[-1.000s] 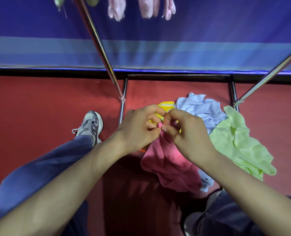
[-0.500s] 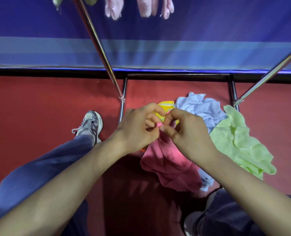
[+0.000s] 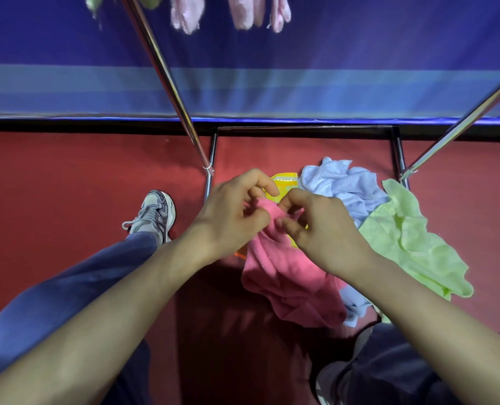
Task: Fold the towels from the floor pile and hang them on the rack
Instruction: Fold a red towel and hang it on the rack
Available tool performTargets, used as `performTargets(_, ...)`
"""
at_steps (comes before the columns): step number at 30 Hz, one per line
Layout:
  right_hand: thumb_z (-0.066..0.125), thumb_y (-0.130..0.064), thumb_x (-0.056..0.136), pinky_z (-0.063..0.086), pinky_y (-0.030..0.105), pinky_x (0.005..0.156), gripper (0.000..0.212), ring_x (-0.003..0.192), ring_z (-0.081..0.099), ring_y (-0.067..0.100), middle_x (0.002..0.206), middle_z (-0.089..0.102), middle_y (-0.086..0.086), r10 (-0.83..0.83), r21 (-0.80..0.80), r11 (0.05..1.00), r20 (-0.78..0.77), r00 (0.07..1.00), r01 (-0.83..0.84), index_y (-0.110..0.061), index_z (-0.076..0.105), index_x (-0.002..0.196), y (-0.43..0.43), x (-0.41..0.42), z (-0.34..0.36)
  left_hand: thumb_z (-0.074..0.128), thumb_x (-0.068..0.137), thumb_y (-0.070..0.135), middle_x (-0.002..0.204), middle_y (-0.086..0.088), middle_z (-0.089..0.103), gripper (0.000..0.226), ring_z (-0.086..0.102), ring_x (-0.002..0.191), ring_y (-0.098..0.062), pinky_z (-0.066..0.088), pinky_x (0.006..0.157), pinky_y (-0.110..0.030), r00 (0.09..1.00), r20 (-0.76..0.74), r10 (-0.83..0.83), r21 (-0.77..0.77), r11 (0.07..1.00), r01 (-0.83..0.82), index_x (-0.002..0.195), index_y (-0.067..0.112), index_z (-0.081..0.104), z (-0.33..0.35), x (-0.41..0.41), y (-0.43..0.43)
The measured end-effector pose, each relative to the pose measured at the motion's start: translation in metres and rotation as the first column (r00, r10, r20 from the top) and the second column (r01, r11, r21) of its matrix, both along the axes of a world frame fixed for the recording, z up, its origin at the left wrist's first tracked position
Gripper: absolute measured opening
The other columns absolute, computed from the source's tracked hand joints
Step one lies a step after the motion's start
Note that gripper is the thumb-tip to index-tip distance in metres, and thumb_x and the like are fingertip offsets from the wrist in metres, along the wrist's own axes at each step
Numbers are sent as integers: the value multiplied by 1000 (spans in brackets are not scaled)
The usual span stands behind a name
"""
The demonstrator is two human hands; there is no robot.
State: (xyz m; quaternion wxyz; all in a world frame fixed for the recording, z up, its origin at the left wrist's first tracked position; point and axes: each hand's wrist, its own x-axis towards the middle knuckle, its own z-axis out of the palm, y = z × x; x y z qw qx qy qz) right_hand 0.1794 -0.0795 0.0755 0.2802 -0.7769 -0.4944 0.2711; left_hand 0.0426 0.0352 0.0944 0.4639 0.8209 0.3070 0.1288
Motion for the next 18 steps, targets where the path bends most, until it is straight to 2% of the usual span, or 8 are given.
performTargets(4, 67, -26, 87, 52, 39, 72, 6, 82, 67, 26, 82, 71, -2, 43, -107, 994, 118, 992, -30, -24, 66, 92, -1, 5, -6, 53, 73, 9, 72, 11, 61, 22, 53, 61, -8, 41, 58, -20, 990, 71, 120, 22, 992, -122, 83, 26, 63, 5, 0, 9)
performTargets(8, 60, -23, 90, 53, 41, 70, 10, 79, 66, 27, 75, 70, -1, 51, -212, 977, 159, 986, -16, -25, 69, 91, -6, 13, -6, 51, 73, 11, 74, 2, 64, 20, 57, 65, -23, 43, 59, -27, 960, 153, 234, 46, 969, -244, 78, 26, 63, 8, -1, 21)
performTargets(10, 57, -23, 91, 54, 41, 72, 14, 86, 67, 28, 85, 73, 1, 64, -242, 970, 189, 980, -17, -26, 71, 94, -7, 16, -6, 50, 73, 11, 74, 1, 64, 23, 56, 67, -26, 43, 61, -31, 943, 187, 274, 40, 957, -286, 78, 29, 62, 8, -2, 26)
performTargets(13, 59, -25, 92, 53, 40, 77, 15, 93, 65, 25, 96, 73, -1, 75, -268, 963, 163, 984, -29, -29, 69, 101, -7, 16, -5, 50, 73, 12, 70, 5, 60, 20, 48, 62, -12, 38, 58, -26, 928, 224, 297, -19, 954, -300, 78, 27, 62, 9, -3, 30)
performTargets(18, 63, -28, 90, 51, 40, 79, 22, 94, 63, 27, 104, 68, 4, 73, -216, 976, 153, 986, -38, -29, 63, 112, -4, 11, -5, 47, 71, 3, 59, 8, 51, 21, 38, 51, 0, 30, 51, -13, 942, 213, 261, -102, 964, -244, 74, 17, 62, 15, -1, 22)
